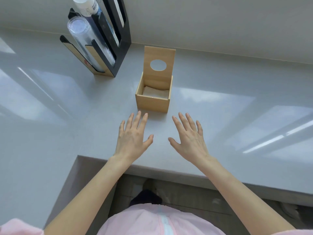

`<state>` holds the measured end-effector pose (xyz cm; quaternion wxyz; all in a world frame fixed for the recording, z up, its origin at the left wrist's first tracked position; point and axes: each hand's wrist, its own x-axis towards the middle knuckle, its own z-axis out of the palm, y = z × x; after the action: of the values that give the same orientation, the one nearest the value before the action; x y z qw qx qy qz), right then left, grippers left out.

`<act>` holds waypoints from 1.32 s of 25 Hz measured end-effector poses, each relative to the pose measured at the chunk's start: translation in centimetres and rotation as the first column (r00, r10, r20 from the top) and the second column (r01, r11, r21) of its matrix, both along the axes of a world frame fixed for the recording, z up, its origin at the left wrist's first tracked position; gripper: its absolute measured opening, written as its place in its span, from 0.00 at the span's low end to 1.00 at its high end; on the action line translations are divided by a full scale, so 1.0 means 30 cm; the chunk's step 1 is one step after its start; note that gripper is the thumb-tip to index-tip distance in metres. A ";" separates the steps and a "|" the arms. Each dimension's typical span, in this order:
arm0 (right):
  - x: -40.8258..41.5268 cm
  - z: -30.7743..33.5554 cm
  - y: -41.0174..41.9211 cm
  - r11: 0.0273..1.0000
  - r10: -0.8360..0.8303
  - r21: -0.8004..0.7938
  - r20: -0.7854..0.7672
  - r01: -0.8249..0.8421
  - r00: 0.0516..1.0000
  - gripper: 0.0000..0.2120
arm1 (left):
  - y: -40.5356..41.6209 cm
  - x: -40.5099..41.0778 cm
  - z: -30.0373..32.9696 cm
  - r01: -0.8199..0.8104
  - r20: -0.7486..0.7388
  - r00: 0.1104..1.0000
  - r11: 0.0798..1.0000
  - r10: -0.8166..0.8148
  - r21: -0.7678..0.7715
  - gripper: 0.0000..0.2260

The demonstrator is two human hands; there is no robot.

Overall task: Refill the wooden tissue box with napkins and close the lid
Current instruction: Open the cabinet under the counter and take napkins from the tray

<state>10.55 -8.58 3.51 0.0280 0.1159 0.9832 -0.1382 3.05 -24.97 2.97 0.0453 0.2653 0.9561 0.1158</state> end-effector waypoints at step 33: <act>0.457 -0.150 -0.421 0.997 -0.080 -0.013 0.064 0.081 0.995 0.31 | -0.374 0.425 -0.179 0.085 0.055 0.995 0.996 -0.082 -0.042 0.29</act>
<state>24.25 -21.21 -0.99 0.0543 0.1597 0.9752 -0.1431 15.80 -36.20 -2.39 0.0813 0.3007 0.9450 0.0995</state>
